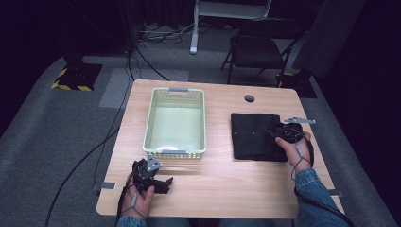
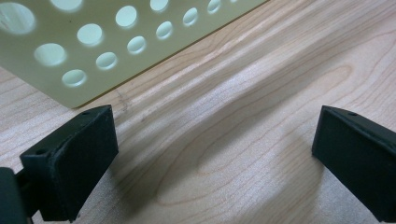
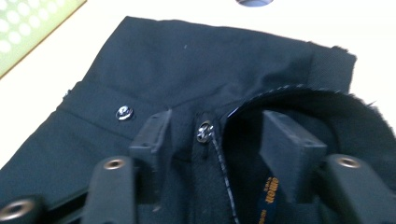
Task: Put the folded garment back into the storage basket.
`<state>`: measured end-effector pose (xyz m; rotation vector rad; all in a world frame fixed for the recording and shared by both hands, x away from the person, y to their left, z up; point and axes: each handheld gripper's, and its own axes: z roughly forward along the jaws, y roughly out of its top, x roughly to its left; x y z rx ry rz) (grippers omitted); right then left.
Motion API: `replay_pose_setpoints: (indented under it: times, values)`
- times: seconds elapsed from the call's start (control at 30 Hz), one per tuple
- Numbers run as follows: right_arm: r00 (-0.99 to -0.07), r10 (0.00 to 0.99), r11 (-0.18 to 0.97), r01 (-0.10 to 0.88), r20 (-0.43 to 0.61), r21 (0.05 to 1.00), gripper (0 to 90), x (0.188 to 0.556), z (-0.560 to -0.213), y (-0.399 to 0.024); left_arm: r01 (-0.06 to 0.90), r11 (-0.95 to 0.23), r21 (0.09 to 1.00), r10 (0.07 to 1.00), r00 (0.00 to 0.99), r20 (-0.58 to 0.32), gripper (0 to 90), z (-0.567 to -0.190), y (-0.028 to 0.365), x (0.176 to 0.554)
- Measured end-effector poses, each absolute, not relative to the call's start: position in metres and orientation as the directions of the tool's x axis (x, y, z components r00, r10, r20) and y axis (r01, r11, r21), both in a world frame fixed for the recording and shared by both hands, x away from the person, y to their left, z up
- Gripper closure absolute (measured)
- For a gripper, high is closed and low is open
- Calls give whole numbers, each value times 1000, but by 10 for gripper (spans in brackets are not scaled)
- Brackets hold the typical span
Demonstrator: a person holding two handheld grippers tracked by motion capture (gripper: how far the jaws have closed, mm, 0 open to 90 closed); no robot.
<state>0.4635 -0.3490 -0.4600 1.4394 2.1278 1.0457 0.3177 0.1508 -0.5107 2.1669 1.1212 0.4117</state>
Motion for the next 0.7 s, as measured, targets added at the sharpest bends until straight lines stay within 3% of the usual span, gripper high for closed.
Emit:
replay_pose_setpoints:
  times: [0.13,0.43,0.7]
  values:
    - [-432,894,219,648,116,730,617,463,-462,-347,605,-419,677,811,584,-20,3,-511,151,318]
    - [-432,894,216,644,116,734,816,464,-463,-346,605,-419,677,811,584,-20,3,-511,151,318]
    - [-448,887,232,645,113,728,856,462,-459,-344,605,-419,677,811,584,-20,3,-511,151,318]
